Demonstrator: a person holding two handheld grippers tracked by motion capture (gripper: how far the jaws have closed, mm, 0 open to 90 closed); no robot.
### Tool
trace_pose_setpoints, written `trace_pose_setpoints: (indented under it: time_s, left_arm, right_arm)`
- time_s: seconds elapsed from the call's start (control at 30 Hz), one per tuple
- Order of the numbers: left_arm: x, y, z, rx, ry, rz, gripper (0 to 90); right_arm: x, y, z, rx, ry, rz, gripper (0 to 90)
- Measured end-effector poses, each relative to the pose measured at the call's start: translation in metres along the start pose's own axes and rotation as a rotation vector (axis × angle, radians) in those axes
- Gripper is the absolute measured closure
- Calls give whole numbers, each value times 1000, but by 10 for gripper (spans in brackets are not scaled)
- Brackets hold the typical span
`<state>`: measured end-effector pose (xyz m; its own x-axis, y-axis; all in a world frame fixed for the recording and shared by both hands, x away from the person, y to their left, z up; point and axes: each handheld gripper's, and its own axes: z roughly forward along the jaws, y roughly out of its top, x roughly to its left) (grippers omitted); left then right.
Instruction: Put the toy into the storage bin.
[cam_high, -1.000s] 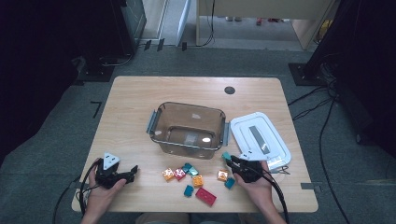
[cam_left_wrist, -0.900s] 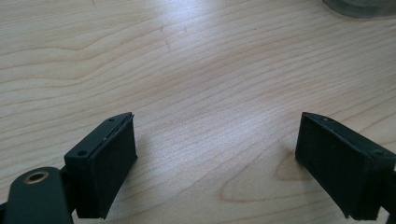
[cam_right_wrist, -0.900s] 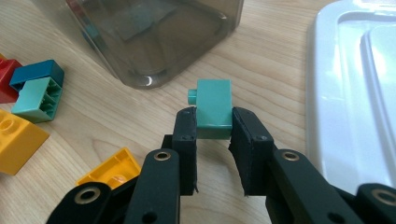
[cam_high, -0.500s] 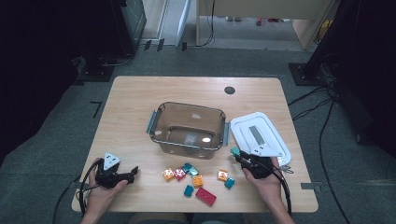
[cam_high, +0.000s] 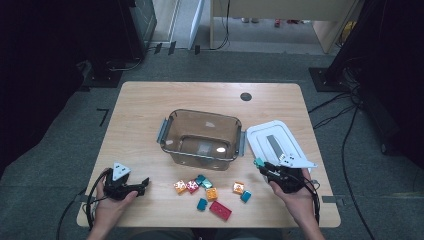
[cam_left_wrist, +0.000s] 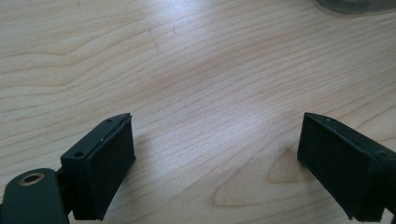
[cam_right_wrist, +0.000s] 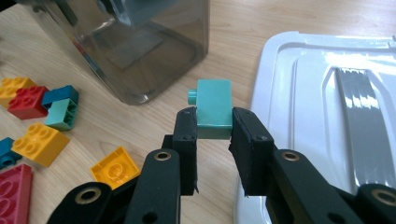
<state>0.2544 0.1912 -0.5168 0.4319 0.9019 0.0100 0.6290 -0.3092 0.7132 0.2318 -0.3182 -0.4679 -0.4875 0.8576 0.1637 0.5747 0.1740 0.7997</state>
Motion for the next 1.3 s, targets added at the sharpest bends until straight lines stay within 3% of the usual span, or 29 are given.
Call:
trace_pose_setpoints:
  time_s: [0.17, 0.37, 0.53, 0.7, 1.0, 1.3]
  left_arm:
    - [0, 0, 0, -2, 0, -5, 103]
    - [0, 0, 1, -10, -2, -6, 101]
    - [-1, -1, 1, -18, 2, -11, 102]
    - [-1, -2, 1, -18, 7, -16, 102]
    - [-1, -2, 1, -19, 5, -16, 102]
    - [0, -1, 1, -19, 2, -13, 102]
  right_arm:
    - [1, 9, -8, 16, 6, -29, 731]
    - [5, 21, -26, 12, 28, -14, 730]
    - [9, 38, -41, -5, 43, -32, 730]
    - [11, 58, -46, -9, 38, -54, 730]
    - [14, 85, -45, -4, 80, -73, 730]
    - [32, 114, -12, 17, 130, -116, 730]
